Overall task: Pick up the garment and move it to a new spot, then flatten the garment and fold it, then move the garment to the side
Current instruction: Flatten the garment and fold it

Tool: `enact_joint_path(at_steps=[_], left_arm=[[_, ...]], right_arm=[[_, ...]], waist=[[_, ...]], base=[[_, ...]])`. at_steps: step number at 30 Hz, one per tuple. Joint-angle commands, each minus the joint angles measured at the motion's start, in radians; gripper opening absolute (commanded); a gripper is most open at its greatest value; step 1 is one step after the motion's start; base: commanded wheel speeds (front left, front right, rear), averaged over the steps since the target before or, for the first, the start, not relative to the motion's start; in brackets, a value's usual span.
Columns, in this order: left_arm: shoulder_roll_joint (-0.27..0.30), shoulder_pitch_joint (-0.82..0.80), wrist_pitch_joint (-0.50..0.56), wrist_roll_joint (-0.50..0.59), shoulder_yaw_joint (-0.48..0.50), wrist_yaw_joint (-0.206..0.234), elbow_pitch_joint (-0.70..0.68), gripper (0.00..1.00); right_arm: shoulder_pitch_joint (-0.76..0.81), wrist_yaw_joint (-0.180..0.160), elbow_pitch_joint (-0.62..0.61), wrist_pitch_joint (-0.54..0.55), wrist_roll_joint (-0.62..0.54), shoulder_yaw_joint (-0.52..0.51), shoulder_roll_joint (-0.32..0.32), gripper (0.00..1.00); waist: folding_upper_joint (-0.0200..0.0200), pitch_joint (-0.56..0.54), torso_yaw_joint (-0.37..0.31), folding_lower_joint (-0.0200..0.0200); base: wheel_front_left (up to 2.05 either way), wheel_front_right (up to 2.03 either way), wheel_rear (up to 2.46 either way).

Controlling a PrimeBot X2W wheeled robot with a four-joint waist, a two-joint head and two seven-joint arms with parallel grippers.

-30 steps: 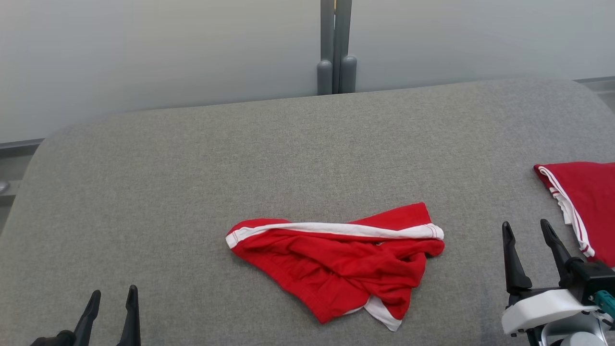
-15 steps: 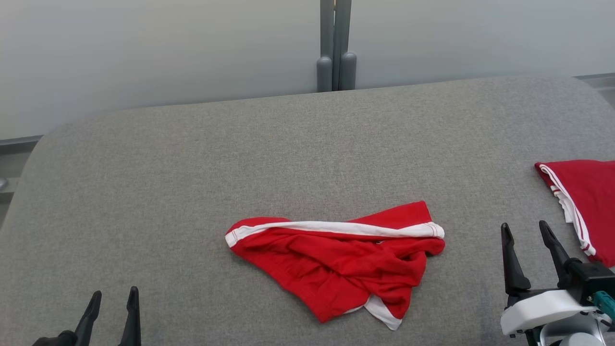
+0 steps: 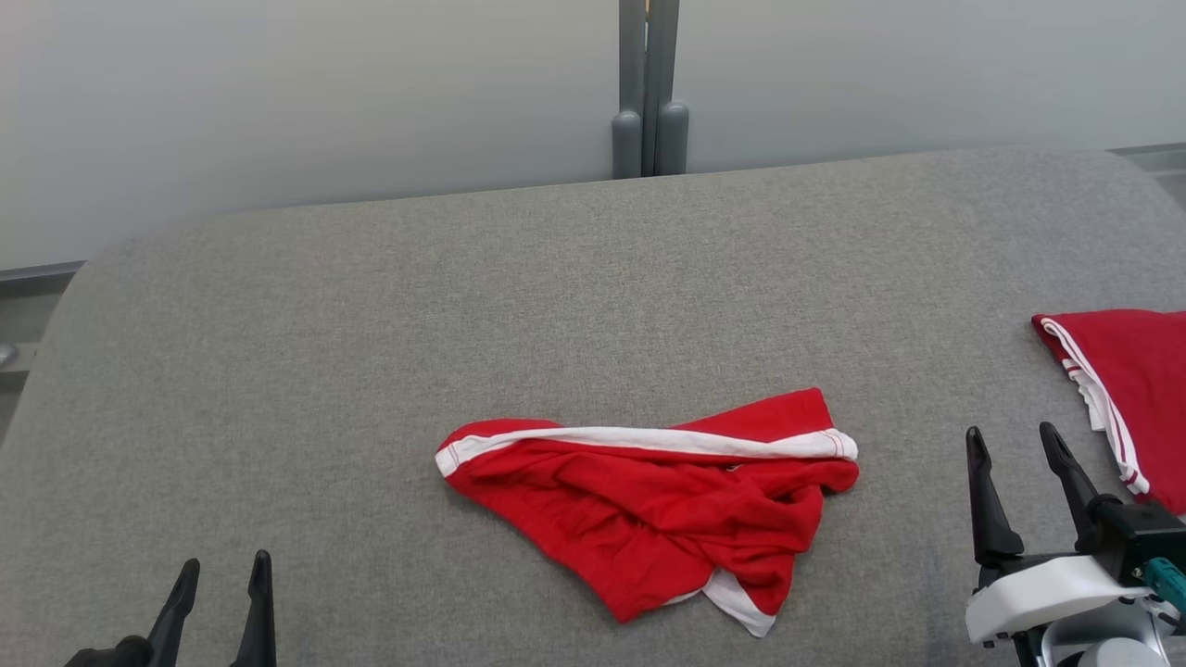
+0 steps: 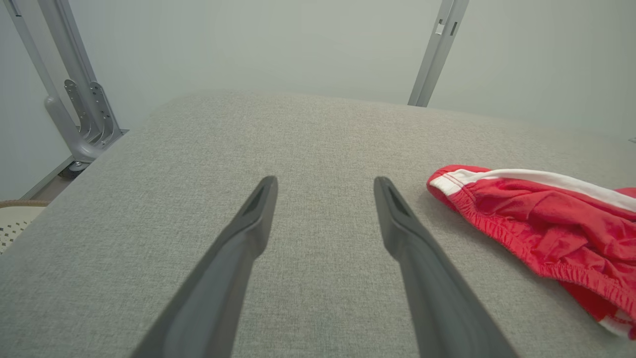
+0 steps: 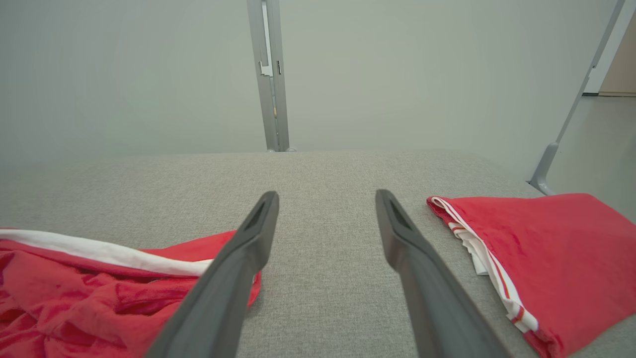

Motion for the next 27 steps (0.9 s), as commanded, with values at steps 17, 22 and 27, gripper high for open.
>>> enact_joint_path(at_steps=[17,22,27], left_arm=[[-0.045,-0.197,0.262,-0.089,-0.100,0.018,-0.049,1.00],[-0.067,-0.280,0.379,-0.094,-0.158,0.020,-0.063,1.00],[-0.065,-0.306,0.448,-0.103,-0.191,0.017,-0.060,1.00]], right_arm=[[-0.177,-0.001,0.094,0.160,0.032,0.172,-0.064,1.00],[-0.240,-0.001,0.139,0.246,0.062,0.236,-0.076,1.00],[-0.252,-0.001,0.155,0.282,0.087,0.256,-0.089,1.00]], waist=[[0.0000,0.117,0.000,0.0000],[0.0000,0.176,0.001,0.0000],[0.0000,0.199,-0.002,0.0000]], base=[[0.00,0.00,0.00],[0.00,0.00,0.00],[0.00,0.00,0.00]])
